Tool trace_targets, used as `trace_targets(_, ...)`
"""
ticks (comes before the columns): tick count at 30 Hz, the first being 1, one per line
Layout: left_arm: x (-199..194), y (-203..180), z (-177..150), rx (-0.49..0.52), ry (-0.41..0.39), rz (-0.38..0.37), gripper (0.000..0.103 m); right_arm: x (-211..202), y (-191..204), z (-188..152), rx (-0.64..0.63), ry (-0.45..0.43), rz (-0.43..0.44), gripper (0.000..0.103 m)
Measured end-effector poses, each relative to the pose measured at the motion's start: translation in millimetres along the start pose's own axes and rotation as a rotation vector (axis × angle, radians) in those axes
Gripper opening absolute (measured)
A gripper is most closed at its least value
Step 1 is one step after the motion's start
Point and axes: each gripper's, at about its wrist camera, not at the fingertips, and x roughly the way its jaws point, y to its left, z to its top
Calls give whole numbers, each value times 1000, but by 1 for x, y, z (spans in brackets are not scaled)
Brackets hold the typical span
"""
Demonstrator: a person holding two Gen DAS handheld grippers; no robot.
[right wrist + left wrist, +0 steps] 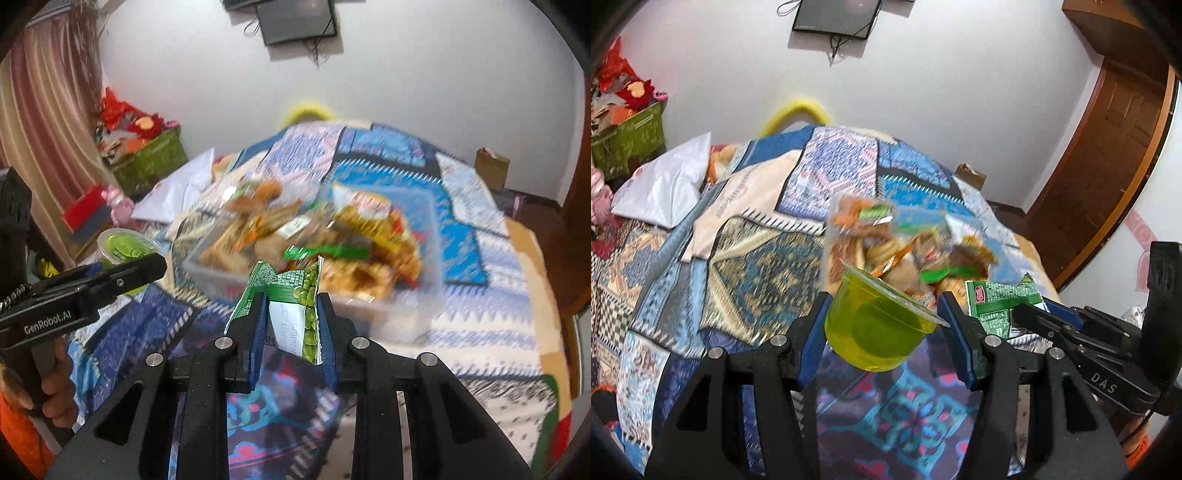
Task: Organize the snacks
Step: 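Lower the jelly cup and green packet into the clear box and release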
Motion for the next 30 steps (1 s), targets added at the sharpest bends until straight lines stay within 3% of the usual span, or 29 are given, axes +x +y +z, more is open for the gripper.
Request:
trace_targets(5,24,-16,17,22,3,-10,58,8,-19,11,25,-16,-30,24)
trace_targets(15,100,-36,26,42,84,-18,58,38,-46,11,36,36,-51,24)
trace_targets(22,118,-44,22,78,76,-4,58,46,-51,11,39,41,-36,25)
trace_targets(26,115,-47,22,102,80,2,67,46,-52,8,46,69,-49,34)
trace_targets(28,110,-46,23,95,77,-4,69,41,-55,6,69,64,-57,52)
trace_targets(30,102,-44,26,85,63,-14,70,38,-57,5,77,61,-60,53)
